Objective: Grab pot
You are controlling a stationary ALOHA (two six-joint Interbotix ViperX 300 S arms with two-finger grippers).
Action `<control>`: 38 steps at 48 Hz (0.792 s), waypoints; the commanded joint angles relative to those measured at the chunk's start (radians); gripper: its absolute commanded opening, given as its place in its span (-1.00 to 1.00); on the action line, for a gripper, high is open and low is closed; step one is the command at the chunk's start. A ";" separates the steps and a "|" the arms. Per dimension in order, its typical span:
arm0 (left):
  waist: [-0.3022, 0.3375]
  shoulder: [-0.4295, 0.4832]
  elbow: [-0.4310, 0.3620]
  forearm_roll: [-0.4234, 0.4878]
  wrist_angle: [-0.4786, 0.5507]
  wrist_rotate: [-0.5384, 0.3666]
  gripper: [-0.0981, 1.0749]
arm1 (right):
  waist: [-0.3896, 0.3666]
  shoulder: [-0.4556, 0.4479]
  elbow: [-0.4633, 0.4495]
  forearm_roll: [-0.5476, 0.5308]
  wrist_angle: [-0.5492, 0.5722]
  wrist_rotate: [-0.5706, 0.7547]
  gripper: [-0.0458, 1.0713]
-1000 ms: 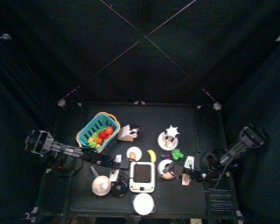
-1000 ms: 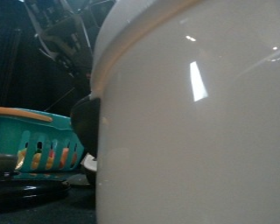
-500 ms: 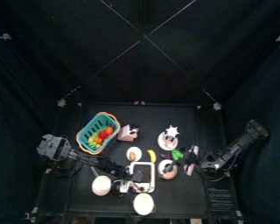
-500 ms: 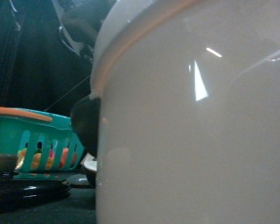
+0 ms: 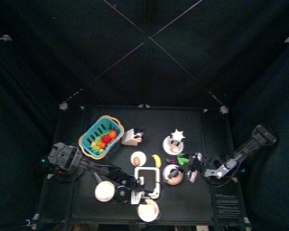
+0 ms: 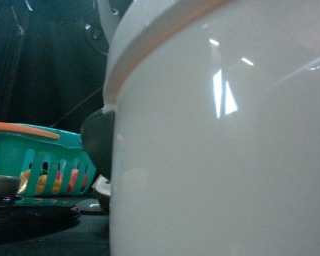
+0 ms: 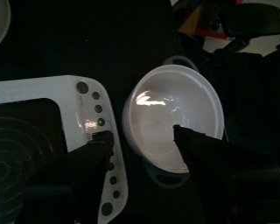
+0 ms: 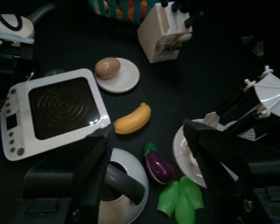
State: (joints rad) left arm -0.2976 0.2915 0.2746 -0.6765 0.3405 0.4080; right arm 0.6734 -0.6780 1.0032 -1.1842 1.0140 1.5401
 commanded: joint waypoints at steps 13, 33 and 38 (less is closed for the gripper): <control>0.008 0.025 -0.031 0.003 -0.005 0.002 0.73 | -0.005 0.002 -0.011 0.003 0.000 0.005 0.77; 0.008 0.054 -0.032 0.005 -0.021 -0.005 0.57 | -0.009 0.002 -0.005 0.003 0.000 0.006 0.77; 0.008 0.061 -0.034 0.006 -0.025 -0.005 0.40 | -0.011 0.002 -0.005 0.003 0.000 0.006 0.77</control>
State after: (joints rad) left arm -0.2930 0.3620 0.2700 -0.6750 0.3237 0.4050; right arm 0.6657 -0.6734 1.0078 -1.1781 1.0140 1.5447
